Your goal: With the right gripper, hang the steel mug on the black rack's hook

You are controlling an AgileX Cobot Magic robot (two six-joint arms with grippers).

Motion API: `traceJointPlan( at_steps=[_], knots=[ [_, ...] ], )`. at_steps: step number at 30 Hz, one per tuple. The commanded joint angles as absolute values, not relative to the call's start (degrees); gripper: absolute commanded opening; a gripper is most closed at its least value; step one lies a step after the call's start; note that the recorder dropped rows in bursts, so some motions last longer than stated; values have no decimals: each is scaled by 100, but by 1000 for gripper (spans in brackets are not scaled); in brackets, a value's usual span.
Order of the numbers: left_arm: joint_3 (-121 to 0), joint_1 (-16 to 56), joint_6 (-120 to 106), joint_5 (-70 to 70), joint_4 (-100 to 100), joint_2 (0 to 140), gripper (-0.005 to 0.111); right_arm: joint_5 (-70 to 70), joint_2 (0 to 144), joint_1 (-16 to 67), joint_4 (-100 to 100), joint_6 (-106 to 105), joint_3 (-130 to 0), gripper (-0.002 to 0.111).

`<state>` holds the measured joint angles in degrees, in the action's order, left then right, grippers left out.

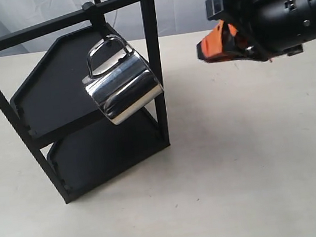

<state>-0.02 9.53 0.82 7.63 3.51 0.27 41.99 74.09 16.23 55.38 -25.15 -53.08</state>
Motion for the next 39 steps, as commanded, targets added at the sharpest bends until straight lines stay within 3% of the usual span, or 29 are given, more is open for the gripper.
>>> traceJointPlan(
  at_steps=[1,4,12,17,25,31,39],
  knots=[
    [0,980,96,732,388,0,1,4284,6313,1602,4179,-1942,-5284,-1],
    [0,980,96,732,388,0,1,4784,5561,1602,4190,-1942,-5284,-1],
    [0,980,96,732,388,0,1,4470,4671,1602,3668,-2128,-5144,-1],
    [0,980,96,732,388,0,1,2395,3675,1460,3640,-2556,-3491,-1],
    [0,980,96,732,388,0,1,481,2314,310,4702,-2556,-974,-1],
    [0,980,96,732,388,0,1,437,934,-7,4589,-2569,-84,-1],
    [0,980,96,732,388,0,1,729,0,0,4407,-2569,0,-1]
  ],
)
